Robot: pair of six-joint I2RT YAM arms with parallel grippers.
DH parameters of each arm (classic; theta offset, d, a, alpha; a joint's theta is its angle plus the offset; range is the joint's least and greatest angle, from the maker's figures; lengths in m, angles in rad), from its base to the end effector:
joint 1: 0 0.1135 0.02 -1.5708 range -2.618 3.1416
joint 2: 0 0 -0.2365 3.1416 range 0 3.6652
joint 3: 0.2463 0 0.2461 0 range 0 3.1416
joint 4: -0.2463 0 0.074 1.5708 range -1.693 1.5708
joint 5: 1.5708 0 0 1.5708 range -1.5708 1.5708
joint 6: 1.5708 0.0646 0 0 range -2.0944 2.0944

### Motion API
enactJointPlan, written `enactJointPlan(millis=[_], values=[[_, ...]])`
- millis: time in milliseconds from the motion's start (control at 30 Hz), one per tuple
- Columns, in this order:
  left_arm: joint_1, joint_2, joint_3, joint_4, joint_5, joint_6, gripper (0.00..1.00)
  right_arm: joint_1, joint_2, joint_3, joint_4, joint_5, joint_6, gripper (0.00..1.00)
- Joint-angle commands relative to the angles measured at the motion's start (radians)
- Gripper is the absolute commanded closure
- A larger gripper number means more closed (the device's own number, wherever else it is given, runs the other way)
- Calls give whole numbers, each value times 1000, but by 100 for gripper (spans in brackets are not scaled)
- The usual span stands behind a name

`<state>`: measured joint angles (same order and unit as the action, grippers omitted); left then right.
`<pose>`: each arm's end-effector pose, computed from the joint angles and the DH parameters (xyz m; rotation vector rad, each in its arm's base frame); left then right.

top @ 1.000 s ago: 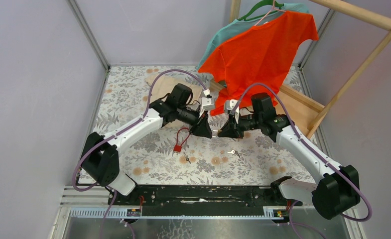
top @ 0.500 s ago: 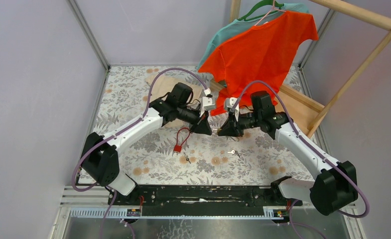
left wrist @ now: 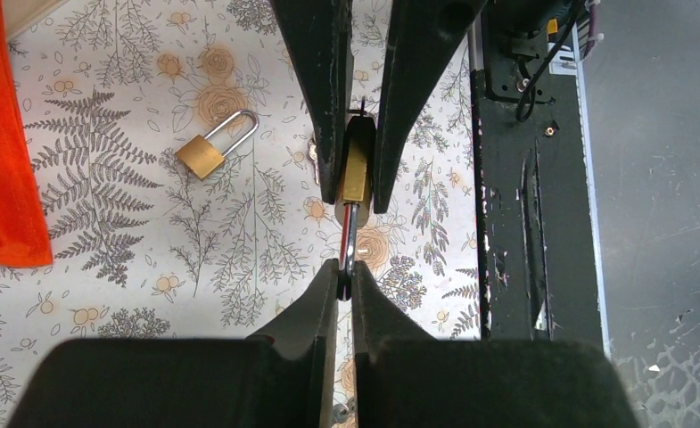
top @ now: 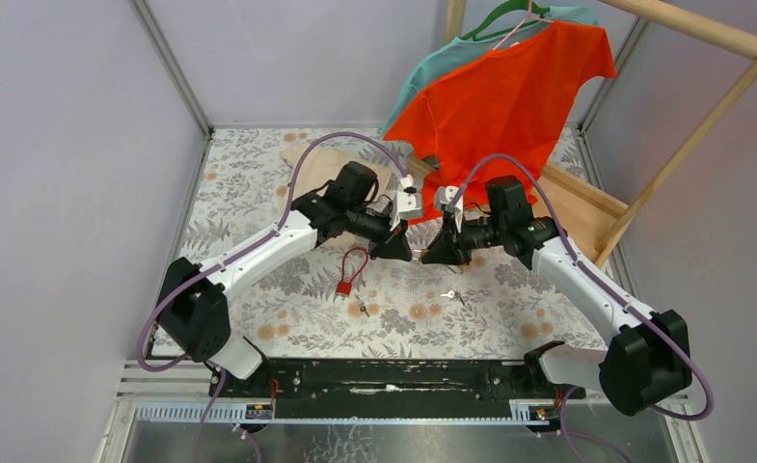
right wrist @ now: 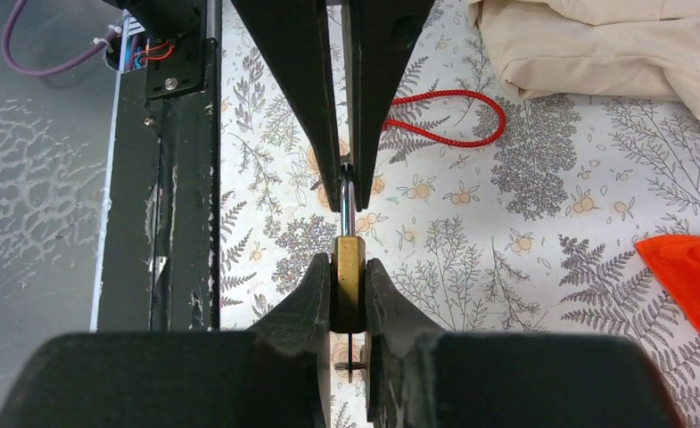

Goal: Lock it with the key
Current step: Lock the lock.

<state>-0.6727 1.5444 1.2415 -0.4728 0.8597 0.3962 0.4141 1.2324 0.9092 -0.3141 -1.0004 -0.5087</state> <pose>0.2373 -0.2516 0.2547 1.5051 1.7001 -1.1414 0.2293 0.1602 0.2529 -1.3621 1.5217 1.0280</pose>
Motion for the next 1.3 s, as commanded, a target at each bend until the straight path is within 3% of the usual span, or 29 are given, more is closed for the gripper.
enactJointPlan(millis=[0, 300, 600, 1267], values=[[-31, 1, 30, 49, -1, 12, 100, 9, -39, 1, 138, -95, 71, 100], [-36, 12, 19, 121, 94, -120, 100, 8, -51, -31, 216, -77, 125, 100], [-75, 40, -1, 172, 104, -178, 100, 11, -77, -55, 286, -24, 167, 100], [-87, 31, -98, 448, 160, -444, 100, 41, -77, -67, 376, 11, 219, 100]])
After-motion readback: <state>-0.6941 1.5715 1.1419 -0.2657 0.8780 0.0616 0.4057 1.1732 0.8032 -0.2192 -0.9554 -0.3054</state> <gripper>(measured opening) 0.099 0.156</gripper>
